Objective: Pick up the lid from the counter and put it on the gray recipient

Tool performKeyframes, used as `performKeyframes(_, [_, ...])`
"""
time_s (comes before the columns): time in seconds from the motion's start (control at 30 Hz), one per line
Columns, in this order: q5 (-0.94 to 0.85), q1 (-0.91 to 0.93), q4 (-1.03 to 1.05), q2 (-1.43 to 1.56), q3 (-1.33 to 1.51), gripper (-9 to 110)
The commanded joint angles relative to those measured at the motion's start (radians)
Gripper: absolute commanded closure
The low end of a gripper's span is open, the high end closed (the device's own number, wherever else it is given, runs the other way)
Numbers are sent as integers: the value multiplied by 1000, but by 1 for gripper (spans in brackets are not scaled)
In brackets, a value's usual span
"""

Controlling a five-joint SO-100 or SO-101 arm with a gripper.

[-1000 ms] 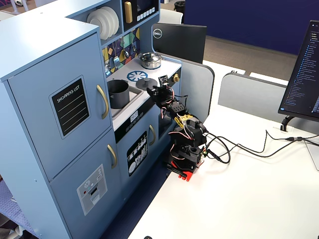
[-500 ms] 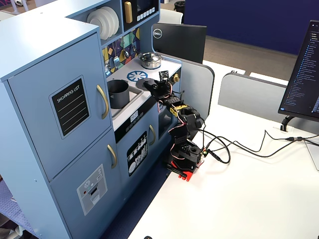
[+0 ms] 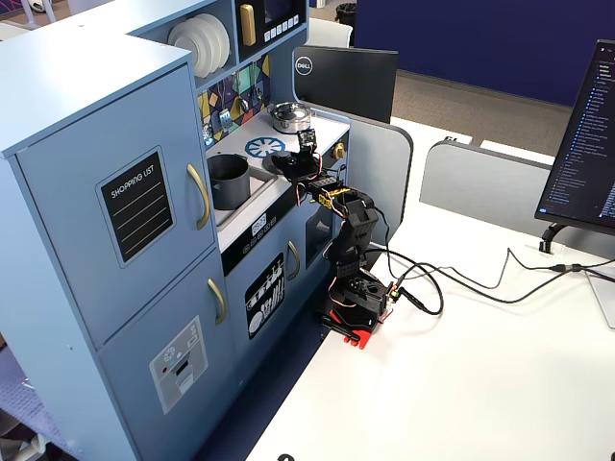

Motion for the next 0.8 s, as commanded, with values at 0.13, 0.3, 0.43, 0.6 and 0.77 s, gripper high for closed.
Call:
performKeyframes(0.13, [14, -17, -32, -81, -150, 86])
performKeyframes(0.3, [9, -25, -31, -129, -179, 91])
performKeyframes(0.43, [-3, -34, -34, -153, -195, 102])
performKeyframes(0.6, [9, -44, -66, -161, -202, 102])
performKeyframes(0.77, [-21, -52, -66, -161, -279, 102])
